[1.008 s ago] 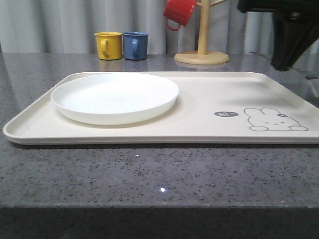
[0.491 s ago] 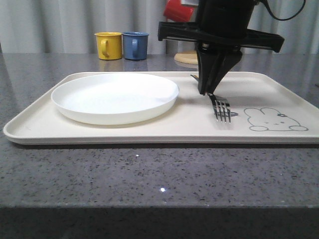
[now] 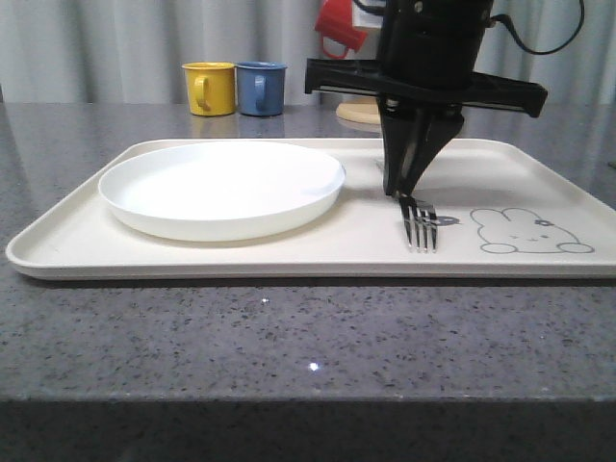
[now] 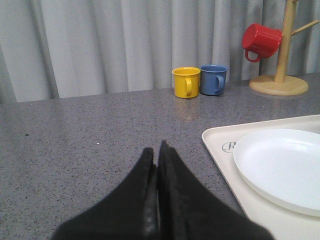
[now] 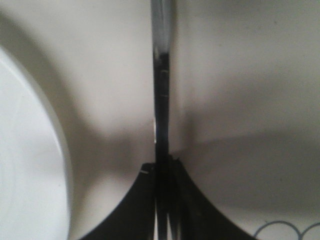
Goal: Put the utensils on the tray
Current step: 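Carry the fork onto the tray beside the plate and open, then raise the right gripper and move it to the chopsticks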
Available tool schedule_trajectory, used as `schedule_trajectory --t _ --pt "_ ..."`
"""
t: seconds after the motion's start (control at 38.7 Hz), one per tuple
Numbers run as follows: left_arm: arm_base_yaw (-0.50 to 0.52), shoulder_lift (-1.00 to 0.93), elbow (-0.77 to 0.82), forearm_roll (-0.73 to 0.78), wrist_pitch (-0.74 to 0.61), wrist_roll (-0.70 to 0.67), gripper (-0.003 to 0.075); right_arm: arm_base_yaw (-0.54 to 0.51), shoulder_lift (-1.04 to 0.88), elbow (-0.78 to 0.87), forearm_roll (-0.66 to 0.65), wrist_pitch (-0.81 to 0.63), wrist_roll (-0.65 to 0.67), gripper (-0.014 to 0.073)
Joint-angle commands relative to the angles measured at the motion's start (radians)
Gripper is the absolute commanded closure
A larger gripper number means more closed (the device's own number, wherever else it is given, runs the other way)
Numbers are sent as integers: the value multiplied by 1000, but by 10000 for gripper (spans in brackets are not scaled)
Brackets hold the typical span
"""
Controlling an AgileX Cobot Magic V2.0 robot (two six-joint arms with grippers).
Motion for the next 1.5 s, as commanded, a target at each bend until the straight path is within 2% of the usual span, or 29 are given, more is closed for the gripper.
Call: schedule_trajectory --t 0.0,0.1,0.28,0.39,0.57,0.83,1.06,1.21,1.47 --pt "3 7 -26 -10 -85 -12 738 -1 -41 -31 -8 -10 1 627" --pt "3 7 -26 -10 -85 -12 738 -1 -40 -31 -7 -12 1 533" --pt "3 7 -26 -10 -85 -12 738 -1 -40 -46 -6 15 1 282" --pt "3 7 -26 -10 -85 -12 738 -1 -42 -93 -33 81 -7 218" --pt "3 7 -26 -10 -85 -12 738 -2 -42 -236 -163 284 -100 224" --pt "3 7 -26 -10 -85 -12 738 -84 -92 -216 -153 289 -268 224" --pt "3 7 -26 -10 -85 -12 738 -282 -229 -16 -140 285 -357 224" --pt "3 7 -26 -10 -85 -12 738 -423 -307 137 -122 207 -414 225" --pt "3 7 -26 -10 -85 -12 738 -522 -316 282 -79 102 -487 225"
